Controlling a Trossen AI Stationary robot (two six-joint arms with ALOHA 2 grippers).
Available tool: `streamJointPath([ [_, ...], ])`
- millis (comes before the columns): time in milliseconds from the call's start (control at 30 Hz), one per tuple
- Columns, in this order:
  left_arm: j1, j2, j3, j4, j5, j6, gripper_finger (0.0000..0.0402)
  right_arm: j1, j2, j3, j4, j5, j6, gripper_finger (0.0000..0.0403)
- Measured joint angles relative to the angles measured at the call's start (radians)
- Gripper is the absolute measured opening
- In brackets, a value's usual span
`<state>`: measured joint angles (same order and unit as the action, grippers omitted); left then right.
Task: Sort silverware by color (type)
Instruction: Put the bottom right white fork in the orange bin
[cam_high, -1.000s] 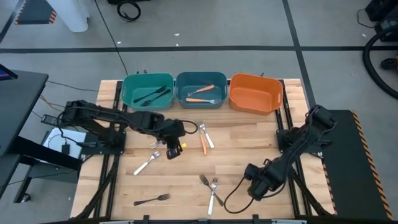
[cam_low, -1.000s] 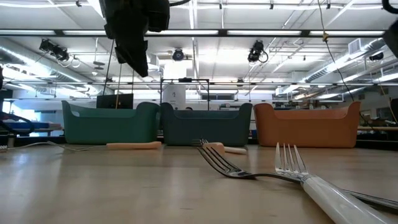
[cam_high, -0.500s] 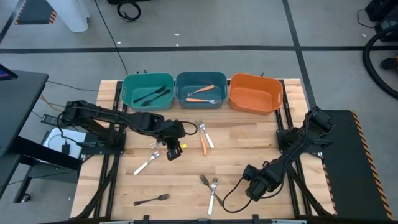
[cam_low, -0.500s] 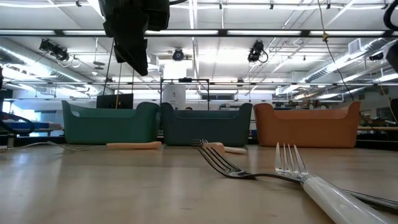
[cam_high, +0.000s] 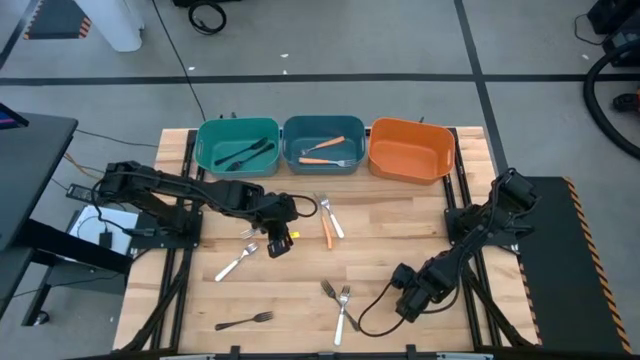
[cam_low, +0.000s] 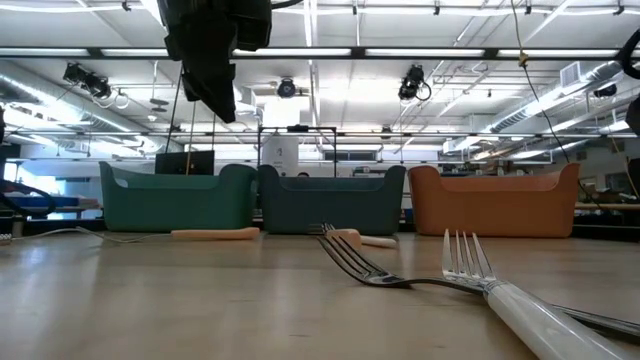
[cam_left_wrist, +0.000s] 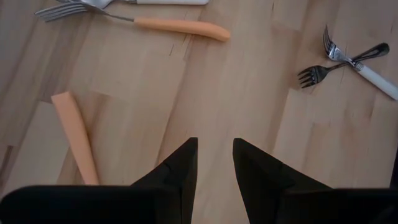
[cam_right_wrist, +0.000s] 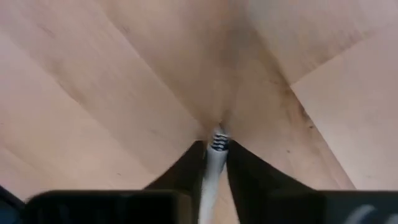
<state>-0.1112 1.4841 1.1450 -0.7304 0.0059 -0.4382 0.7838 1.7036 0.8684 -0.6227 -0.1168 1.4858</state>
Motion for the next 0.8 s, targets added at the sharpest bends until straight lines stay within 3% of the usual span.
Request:
streamJointPath([
  [33, 0.000, 0.000, 0.000, 0.000, 0.000, 0.001, 0.0112, 0.000, -0.006, 0.000, 0.000, -0.001, -0.003, 0.0036],
  [233, 0.026, 0.000, 0.000, 0.000, 0.000, 0.004, 0.0112, -0.026, -0.091, -0.005, -0.038, -0.008, -0.051, 0.0035],
  [433, 0.107, 0.000, 0.000, 0.015, -0.002, 0.037, 0.0112, -0.142, -0.245, -0.004, -0.129, 0.076, -0.116, 0.0035],
  [600, 0.196, 0.000, 0.000, 0.112, -0.002, 0.079, 0.0112, -0.334, -0.402, -0.003, -0.205, 0.198, -0.260, 0.0035],
  [800, 0.298, 0.000, 0.000, 0.207, -0.002, 0.171, 0.0112, -0.653, -0.568, -0.003, -0.236, 0.350, -0.482, 0.0035],
])
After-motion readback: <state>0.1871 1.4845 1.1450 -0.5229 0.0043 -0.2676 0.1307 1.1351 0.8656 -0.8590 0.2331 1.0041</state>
